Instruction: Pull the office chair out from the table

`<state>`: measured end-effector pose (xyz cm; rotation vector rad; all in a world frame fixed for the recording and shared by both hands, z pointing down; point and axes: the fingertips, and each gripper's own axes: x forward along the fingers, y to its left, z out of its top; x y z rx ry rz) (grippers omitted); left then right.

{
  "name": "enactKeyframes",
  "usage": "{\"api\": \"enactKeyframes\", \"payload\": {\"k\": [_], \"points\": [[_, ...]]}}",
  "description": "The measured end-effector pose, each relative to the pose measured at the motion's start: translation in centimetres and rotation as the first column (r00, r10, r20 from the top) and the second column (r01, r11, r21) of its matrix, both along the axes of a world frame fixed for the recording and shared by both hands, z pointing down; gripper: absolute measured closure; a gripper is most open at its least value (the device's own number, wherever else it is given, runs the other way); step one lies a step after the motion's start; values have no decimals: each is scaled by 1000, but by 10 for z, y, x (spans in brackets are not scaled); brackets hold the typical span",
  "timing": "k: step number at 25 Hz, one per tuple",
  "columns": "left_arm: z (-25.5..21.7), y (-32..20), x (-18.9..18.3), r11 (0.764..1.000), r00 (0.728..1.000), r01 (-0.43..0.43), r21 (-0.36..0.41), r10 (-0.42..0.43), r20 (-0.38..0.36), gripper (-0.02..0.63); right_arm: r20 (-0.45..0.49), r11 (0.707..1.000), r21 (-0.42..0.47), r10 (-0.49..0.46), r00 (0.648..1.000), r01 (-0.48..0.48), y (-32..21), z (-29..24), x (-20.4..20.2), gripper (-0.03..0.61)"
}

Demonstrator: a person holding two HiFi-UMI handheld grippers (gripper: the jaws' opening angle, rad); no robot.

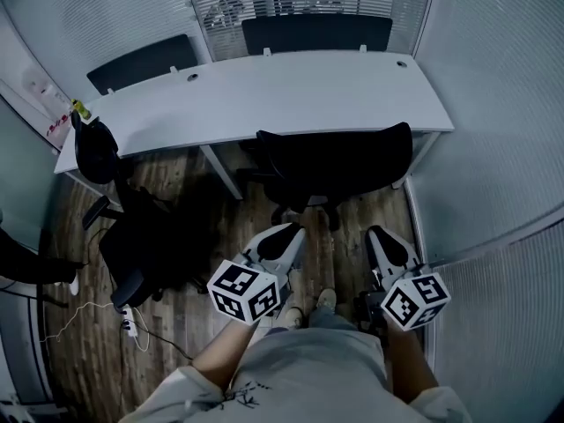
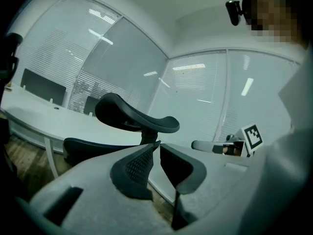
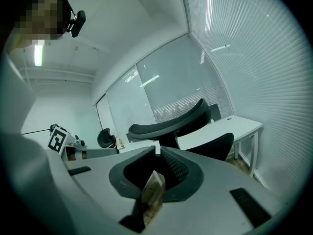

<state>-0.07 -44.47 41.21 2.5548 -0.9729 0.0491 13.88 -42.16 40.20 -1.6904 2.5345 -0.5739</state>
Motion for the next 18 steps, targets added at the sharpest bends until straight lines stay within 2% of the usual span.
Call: {"api": "enactKeyframes", "payload": {"k": [7,12,18], "points": [[-7,-22,8,999,998,32,-13,-33,-62,497,59,1000,2,-8,998,8,-29,-4,19,515],[-14,-33,17,998,988,27,-55,-35,-151,446,111,1000,8,-3,994,2,-45,-8,36,496],[-15,-46,16,995,976,64,-75,-78,-201,408,141,999,10,-42,989,41,-59,-10,38,439]]}}
